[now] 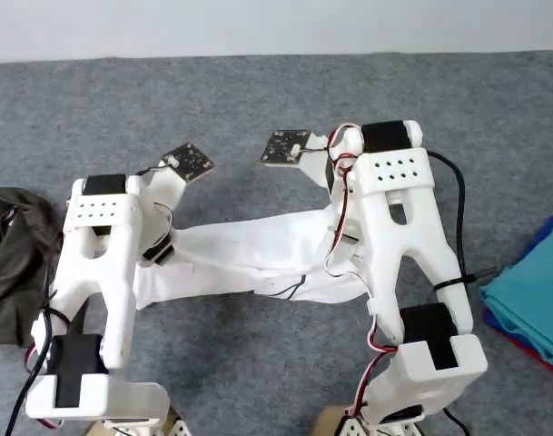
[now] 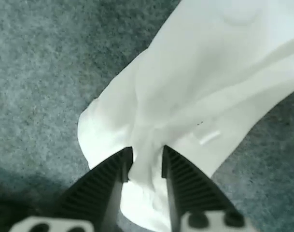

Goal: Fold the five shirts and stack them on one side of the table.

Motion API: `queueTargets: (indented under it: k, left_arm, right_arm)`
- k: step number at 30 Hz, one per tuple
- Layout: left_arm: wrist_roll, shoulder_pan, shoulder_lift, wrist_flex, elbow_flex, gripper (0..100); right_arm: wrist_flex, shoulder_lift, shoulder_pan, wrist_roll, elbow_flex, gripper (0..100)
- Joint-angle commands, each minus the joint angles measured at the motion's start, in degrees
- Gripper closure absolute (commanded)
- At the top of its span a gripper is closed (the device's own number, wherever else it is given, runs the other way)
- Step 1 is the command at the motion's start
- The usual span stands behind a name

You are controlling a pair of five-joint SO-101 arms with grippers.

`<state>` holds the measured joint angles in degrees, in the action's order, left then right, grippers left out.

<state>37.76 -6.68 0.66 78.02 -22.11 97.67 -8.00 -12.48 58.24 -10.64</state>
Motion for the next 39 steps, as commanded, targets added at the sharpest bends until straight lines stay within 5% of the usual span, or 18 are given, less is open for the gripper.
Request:
queueTargets:
  k: [1, 12, 15, 29, 39]
  left_arm:
    - [-0.5, -0.4, 0.4, -0.4, 1.9, 90]
    - [-0.4, -1.5, 0.3, -0.4, 1.6, 91]
    - [-0.4, -1.3, 0.3, -0.3, 1.9, 99]
    - [-0.6, -1.6, 1.0, 16.6, 16.1, 100]
    - [-3.8, -5.8, 1.0, 16.3, 16.1, 100]
  right_arm:
    - [-0.3, 0.3, 0.4, -0.5, -0.1, 98.7]
    - [-0.1, 0.5, 0.5, -0.5, -0.1, 98.7]
    - [-0.1, 0.8, 0.6, -0.5, -0.1, 98.7]
    - [1.6, 0.8, 1.0, -8.4, -0.2, 97.9]
    - [-4.4, 0.3, 3.9, -13.5, 6.1, 81.9]
